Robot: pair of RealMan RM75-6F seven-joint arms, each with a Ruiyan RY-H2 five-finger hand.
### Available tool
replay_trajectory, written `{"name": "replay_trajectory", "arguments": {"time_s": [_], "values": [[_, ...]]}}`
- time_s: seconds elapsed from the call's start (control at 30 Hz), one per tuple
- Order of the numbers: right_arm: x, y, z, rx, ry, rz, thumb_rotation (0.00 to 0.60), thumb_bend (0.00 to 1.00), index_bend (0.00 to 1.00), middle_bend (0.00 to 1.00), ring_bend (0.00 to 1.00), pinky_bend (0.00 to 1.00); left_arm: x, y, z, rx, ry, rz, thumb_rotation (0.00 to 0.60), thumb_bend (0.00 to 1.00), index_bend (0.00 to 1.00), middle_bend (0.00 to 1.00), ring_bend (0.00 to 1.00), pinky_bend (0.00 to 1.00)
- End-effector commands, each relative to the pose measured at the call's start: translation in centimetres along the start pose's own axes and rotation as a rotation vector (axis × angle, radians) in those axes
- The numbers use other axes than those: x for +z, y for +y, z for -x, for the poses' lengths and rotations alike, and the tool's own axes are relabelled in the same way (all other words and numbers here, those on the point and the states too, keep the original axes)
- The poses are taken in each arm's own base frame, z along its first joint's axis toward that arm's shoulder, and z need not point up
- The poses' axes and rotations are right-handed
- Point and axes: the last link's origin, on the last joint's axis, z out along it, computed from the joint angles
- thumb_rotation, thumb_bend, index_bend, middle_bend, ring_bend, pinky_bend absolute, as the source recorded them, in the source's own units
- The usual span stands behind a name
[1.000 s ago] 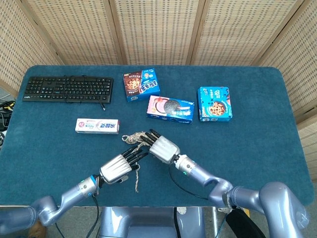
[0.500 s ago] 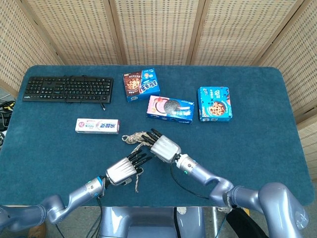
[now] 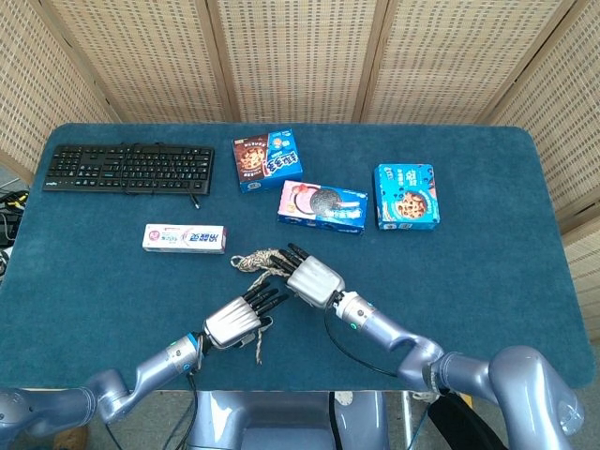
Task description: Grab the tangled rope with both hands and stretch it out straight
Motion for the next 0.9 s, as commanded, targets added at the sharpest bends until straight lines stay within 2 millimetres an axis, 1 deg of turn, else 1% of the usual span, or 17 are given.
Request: {"name": "replay_trajectory", "arguments": {"time_s": [0.03, 0.2, 0.37, 0.47, 0.53, 0.63, 0.8, 0.9], "values": [[-0.02, -0.01, 0.05, -0.002, 0.000, -0.001, 0.600, 0.52, 0.64, 0.04, 0.00, 0.00, 0.10, 0.09, 0.06, 0.002, -0.003, 0.002, 0.600, 0.36, 0.54, 0.00, 0.00, 0.00], [-0.09, 0.03, 0.15, -0.003, 0.000, 0.000, 0.600, 0.52, 0.64, 0.04, 0.00, 0.00, 0.22, 0.33, 0.09, 0.004, -0.003, 0.006, 0.600, 0.36, 0.58, 0.00, 0.00, 0.00], [-0.13, 0.07, 0.22, 0.000, -0.001, 0.001, 0.600, 0.52, 0.64, 0.04, 0.00, 0.00, 0.19, 0.33, 0.18, 0.012, -0.010, 0.006, 0.600, 0.39, 0.58, 0.00, 0.00, 0.00], [-0.12, 0.03, 0.24, 0.000, 0.000, -0.001, 0.600, 0.52, 0.64, 0.04, 0.00, 0.00, 0.24, 0.34, 0.21, 0.011, -0.011, 0.005, 0.600, 0.44, 0.59, 0.00, 0.00, 0.00], [-0.12, 0.01, 0.28, -0.001, -0.001, -0.003, 0.600, 0.52, 0.64, 0.04, 0.00, 0.00, 0.29, 0.32, 0.19, 0.016, -0.010, 0.005, 0.600, 0.49, 0.59, 0.00, 0.00, 0.00], [-0.13, 0.02, 0.34, -0.003, -0.002, -0.003, 0.600, 0.52, 0.64, 0.04, 0.00, 0.00, 0.34, 0.31, 0.19, 0.017, -0.011, 0.004, 0.600, 0.54, 0.60, 0.00, 0.00, 0.00], [-0.18, 0.14, 0.41, -0.004, -0.001, 0.000, 0.600, 0.52, 0.65, 0.04, 0.00, 0.00, 0.29, 0.17, 0.14, 0.020, -0.009, -0.001, 0.600, 0.54, 0.62, 0.00, 0.00, 0.00], [-0.23, 0.25, 0.44, -0.005, 0.002, 0.003, 0.600, 0.52, 0.65, 0.04, 0.00, 0.00, 0.14, -0.06, 0.09, 0.021, -0.009, -0.007, 0.600, 0.54, 0.66, 0.00, 0.00, 0.00]]}}
